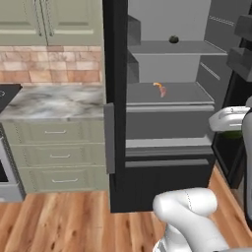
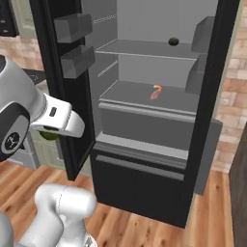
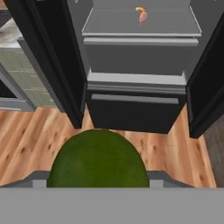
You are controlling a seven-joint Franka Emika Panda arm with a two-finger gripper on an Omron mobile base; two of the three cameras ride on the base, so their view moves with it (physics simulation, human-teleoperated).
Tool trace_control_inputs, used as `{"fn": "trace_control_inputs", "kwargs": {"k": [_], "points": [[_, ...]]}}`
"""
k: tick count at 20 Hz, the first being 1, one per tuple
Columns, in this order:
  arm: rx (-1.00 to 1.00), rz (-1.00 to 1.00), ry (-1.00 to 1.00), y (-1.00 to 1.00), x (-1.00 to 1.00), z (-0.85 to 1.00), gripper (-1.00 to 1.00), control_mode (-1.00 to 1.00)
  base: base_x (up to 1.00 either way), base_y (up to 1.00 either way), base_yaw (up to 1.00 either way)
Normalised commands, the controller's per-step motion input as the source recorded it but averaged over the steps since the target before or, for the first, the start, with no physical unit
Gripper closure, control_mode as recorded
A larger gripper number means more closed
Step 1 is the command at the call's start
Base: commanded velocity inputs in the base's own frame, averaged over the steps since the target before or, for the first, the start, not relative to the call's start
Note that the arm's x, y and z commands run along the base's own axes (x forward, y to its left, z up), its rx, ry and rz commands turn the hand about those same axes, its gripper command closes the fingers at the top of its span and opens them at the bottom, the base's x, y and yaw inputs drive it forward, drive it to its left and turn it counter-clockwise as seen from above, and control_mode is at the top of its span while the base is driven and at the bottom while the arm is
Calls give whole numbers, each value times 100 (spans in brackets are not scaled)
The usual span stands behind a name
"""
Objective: Transport the steak and lime to the fridge. Place the steak on the rack containing meat and place the lime on the rack containing the vegetable, ensuring meats and vegetables are on different racks.
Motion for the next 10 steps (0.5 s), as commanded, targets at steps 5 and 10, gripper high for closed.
{"fn": "trace_control_inputs", "kwargs": {"k": [5,10], "points": [[0,0,0,0,0,0,100,100,1,-24,-14],[0,0,0,0,0,0,100,100,0,-32,-27]]}}
